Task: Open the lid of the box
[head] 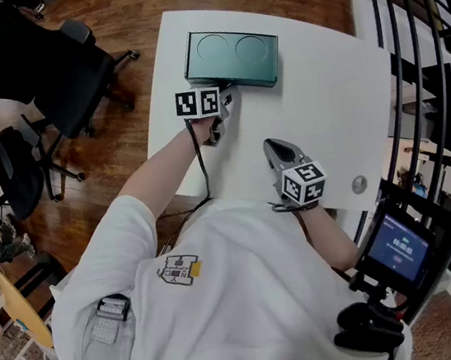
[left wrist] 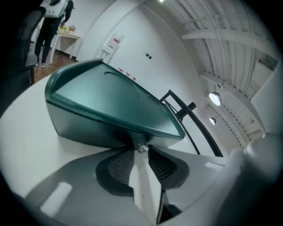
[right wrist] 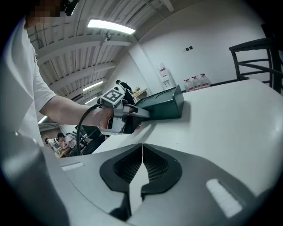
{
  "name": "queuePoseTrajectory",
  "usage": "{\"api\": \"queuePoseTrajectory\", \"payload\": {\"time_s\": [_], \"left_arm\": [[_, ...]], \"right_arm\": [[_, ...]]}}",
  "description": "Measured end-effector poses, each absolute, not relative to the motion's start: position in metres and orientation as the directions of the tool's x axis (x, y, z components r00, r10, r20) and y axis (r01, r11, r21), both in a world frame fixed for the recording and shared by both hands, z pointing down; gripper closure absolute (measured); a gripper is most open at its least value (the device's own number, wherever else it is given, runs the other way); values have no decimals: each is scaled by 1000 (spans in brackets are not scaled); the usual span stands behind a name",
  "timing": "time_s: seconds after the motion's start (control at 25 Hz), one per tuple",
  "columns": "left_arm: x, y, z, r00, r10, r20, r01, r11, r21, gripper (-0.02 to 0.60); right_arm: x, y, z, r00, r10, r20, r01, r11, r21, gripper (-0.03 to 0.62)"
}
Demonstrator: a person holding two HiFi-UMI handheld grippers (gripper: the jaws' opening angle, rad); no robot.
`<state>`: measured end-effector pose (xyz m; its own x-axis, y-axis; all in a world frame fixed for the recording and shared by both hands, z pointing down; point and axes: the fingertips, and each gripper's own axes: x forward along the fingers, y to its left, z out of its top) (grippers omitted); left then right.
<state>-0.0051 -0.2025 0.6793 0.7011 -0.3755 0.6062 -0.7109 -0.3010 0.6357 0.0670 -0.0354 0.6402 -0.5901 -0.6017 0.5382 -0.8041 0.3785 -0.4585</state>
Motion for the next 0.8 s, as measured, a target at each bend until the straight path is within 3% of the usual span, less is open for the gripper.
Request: {"api": "queuePoseTrajectory", "payload": {"time_s": [0.8], "left_arm": [[-8, -173, 689, 709, -317, 630, -705, -302, 641, 517]], "right_arm": [[85, -54, 644, -556, -620, 553, -829, 366, -423, 589]]}}
